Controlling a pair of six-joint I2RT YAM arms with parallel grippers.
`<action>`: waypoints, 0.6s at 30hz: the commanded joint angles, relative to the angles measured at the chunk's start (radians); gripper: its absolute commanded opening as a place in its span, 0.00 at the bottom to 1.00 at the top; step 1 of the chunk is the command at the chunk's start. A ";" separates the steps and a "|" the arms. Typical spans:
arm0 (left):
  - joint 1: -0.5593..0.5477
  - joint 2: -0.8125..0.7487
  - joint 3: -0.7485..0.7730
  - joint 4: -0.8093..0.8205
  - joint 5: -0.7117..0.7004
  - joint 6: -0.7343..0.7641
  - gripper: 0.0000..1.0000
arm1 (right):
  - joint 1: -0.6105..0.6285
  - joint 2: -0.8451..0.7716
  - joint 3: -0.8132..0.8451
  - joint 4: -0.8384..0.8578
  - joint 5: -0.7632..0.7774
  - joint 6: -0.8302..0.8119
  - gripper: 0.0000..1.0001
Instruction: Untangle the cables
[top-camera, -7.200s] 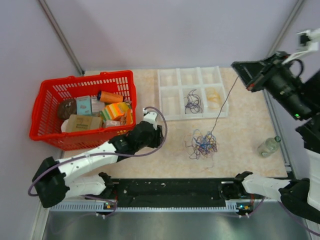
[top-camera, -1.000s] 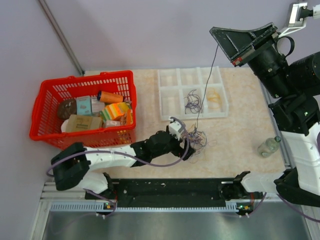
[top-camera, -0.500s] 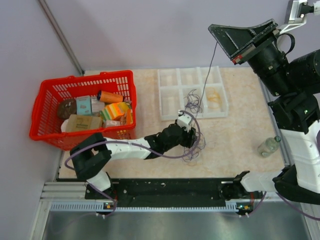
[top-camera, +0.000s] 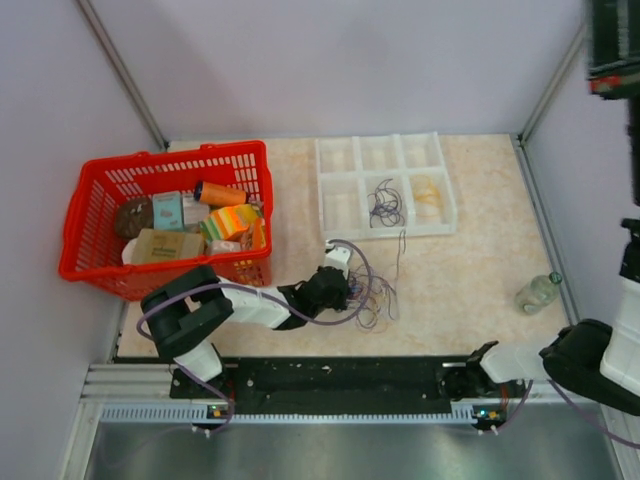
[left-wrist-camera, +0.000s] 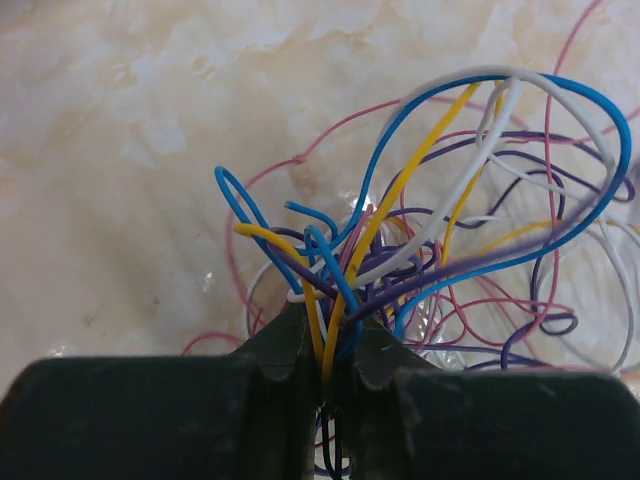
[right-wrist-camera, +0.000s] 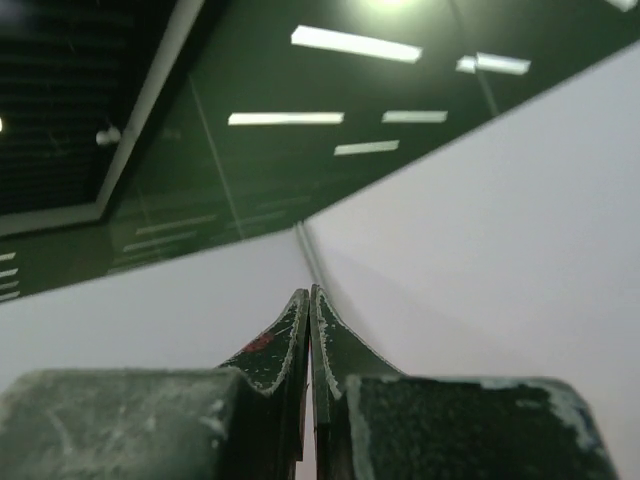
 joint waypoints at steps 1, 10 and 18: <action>0.007 -0.057 -0.043 -0.080 -0.045 -0.035 0.09 | 0.010 -0.112 -0.004 0.240 0.090 -0.226 0.00; 0.003 -0.187 -0.086 -0.106 0.056 0.008 0.11 | 0.012 -0.351 -0.697 0.019 0.362 -0.167 0.00; 0.002 -0.301 -0.086 -0.149 0.173 0.037 0.18 | 0.009 -0.640 -1.502 -0.085 0.300 0.038 0.08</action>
